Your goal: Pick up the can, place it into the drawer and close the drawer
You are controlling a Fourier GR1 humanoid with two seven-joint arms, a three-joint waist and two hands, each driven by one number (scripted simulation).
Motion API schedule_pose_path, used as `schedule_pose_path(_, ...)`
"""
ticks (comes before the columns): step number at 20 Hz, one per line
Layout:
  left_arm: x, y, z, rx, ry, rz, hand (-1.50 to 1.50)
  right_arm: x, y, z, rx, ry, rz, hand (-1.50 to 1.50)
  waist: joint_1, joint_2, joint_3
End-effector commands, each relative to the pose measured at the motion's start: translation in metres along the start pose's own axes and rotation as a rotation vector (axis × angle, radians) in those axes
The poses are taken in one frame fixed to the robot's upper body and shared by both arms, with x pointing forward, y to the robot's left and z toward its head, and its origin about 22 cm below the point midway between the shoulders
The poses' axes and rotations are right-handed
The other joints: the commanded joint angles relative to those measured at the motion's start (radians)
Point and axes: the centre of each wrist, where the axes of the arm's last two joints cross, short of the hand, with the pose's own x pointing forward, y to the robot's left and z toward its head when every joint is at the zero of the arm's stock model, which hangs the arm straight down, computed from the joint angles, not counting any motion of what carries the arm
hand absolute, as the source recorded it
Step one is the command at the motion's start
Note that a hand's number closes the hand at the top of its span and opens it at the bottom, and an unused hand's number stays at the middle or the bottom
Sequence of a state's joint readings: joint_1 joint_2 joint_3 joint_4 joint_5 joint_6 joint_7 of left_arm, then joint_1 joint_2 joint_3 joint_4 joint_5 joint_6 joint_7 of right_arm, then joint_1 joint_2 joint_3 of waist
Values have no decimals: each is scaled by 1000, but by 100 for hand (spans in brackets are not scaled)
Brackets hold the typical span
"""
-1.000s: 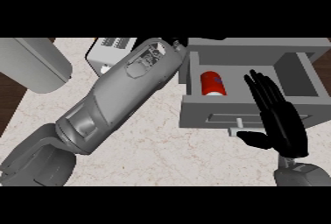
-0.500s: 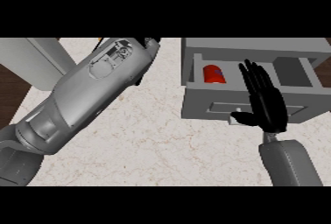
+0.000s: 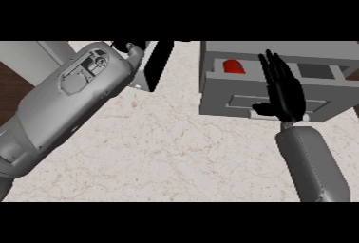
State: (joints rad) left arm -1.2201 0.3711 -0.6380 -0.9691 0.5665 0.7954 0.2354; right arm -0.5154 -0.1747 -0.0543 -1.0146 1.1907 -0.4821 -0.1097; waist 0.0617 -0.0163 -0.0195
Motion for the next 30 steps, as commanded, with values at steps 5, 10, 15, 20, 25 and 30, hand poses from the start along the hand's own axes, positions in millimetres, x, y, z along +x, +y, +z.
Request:
schedule_pose_path(5,-7,24,10,5,28,-4,-150,21,38,-15,-12,30,-24,-150,1,26,22)
schedule_pose_path(10,-23,24,26,-17,47,-7,-150,5,14,-56,-44,70,15,-150,15,30,21)
schedule_pose_path(15,-19,50,35,-4,24,-7,-150,9,11,-74,-68,48,31,-150,24,30,22)
schedule_pose_path(20,-38,60,44,-17,18,-6,-150,29,-2,-102,-79,72,29,-150,35,41,21)
schedule_pose_path(25,-37,57,50,-22,36,0,-150,34,-7,-111,-103,76,1,-150,33,41,22)
schedule_pose_path(30,-41,69,50,-31,17,-20,-150,34,-18,-123,-99,89,-16,-150,41,49,22)
